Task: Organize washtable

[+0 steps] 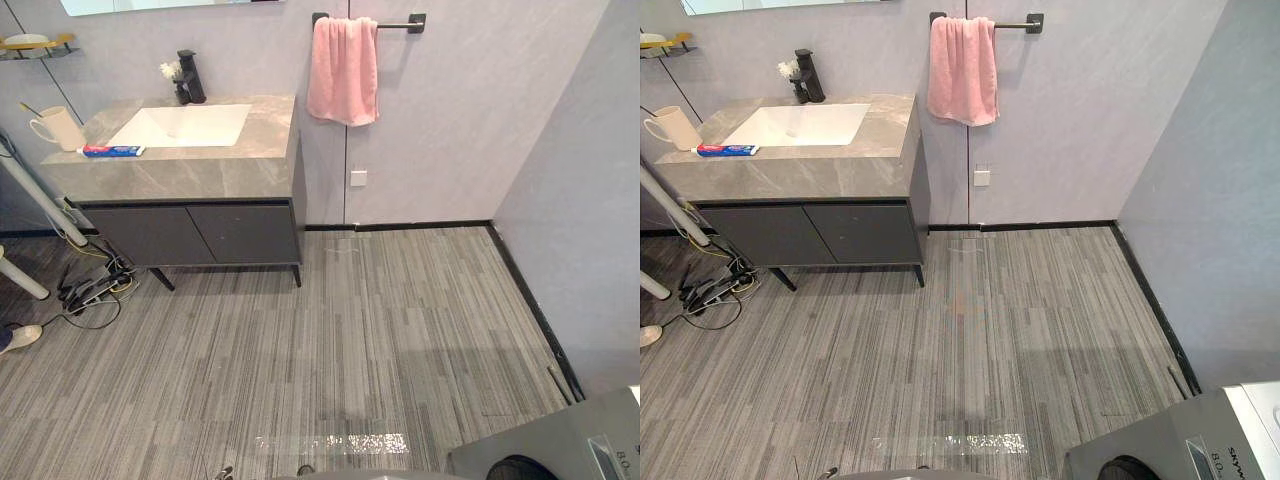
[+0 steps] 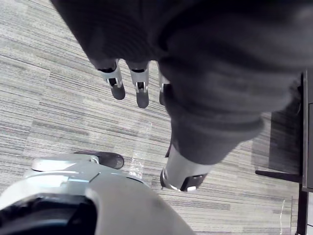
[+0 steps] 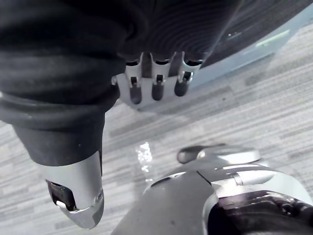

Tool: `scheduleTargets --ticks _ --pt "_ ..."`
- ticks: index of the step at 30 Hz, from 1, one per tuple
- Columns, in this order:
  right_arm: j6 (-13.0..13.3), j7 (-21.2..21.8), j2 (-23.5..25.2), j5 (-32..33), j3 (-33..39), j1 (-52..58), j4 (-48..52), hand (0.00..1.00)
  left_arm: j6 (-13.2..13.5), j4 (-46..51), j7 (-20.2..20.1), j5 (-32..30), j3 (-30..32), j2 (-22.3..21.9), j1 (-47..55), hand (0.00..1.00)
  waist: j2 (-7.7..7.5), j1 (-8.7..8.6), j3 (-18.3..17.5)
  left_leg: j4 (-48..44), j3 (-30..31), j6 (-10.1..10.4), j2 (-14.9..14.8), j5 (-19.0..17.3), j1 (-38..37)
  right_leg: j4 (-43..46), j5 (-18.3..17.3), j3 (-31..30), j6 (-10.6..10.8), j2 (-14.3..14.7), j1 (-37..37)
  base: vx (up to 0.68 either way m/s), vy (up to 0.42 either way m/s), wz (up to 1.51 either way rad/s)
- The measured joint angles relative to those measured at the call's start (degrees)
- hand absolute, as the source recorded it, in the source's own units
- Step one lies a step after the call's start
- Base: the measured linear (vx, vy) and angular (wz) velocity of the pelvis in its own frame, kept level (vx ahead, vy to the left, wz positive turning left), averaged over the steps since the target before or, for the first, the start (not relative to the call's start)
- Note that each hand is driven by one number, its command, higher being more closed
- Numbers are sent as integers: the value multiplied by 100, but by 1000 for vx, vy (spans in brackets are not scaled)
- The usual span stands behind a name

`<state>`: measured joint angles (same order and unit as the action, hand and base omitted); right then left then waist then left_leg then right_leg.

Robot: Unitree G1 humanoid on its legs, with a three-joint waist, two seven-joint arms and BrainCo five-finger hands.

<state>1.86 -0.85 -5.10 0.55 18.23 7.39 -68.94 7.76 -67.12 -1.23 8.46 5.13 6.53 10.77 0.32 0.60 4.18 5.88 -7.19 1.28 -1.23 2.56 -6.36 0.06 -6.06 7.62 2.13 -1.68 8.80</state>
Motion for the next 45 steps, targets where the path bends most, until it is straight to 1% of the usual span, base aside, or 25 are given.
scheduleTargets --ticks 5,7,8,15,35,39,41,42,43,44,45 --pt "1 0 0 0 -1 -20 -22 0 7 1 -1 1 0 2 -3 0 -14 -1 18 0 0 0 1 -1 14 -22 4 4 -6 1 0 0 0 0" --pt "3 -1 0 0 -1 -37 -50 0 17 1 0 1 0 7 -6 0 -24 -1 28 0 0 0 3 -2 18 -27 26 6 -41 1 2 -12 -22 1" --pt "4 -2 1 0 -10 -39 -51 0 20 0 2 110 1 8 0 0 -38 2 39 1 -1 0 6 -2 19 -26 32 10 -50 0 8 -36 -44 1" --pt "4 -2 13 0 -14 -62 -52 0 20 -6 0 110 3 21 -19 0 -66 1 92 1 -6 0 6 -2 15 -29 32 5 -49 -2 6 -7 -7 0" --pt "7 -2 18 9 -16 -71 -55 0 18 -90 1 110 23 30 -63 0 -82 0 101 1 -19 0 4 -3 22 -34 35 -6 -53 -1 -4 0 0 0" --pt "6 -43 31 187 -19 -137 -50 0 -3 -89 10 176 302 -23 -70 0 -106 7 139 1 -121 15 -40 -15 111 -13 53 -123 -64 40 -136 -4 -5 -14" --pt "15 -103 50 244 -20 -217 13 0 -2 -83 23 233 481 -52 -81 0 -70 4 175 -1 -202 75 -94 -63 192 74 28 -180 -67 76 -288 -12 -37 -23" --pt "34 -173 77 297 -14 -246 57 0 -2 -55 35 244 637 -78 -112 0 -115 -1 277 -31 -271 85 -140 -114 211 292 -83 -207 -101 101 -437 13 -48 -20" --pt "50 -193 109 343 -5 -234 79 0 -2 -23 41 287 725 -85 -105 0 -144 6 305 -100 -362 120 -174 -197 238 476 -199 -235 -149 110 -532 32 -53 -14" --pt "59 -229 156 349 -5 -228 131 0 -4 33 40 343 906 -104 -100 0 -197 8 350 -472 -426 183 -232 -385 397 671 -338 -238 -186 94 -590 48 -53 -9" --pt "58 -241 193 349 -9 -212 201 0 -4 108 43 390 1040 -135 -87 0 -199 16 411 -875 -456 245 -294 -573 523 777 -435 -245 -220 92 -625 80 -94 -16"
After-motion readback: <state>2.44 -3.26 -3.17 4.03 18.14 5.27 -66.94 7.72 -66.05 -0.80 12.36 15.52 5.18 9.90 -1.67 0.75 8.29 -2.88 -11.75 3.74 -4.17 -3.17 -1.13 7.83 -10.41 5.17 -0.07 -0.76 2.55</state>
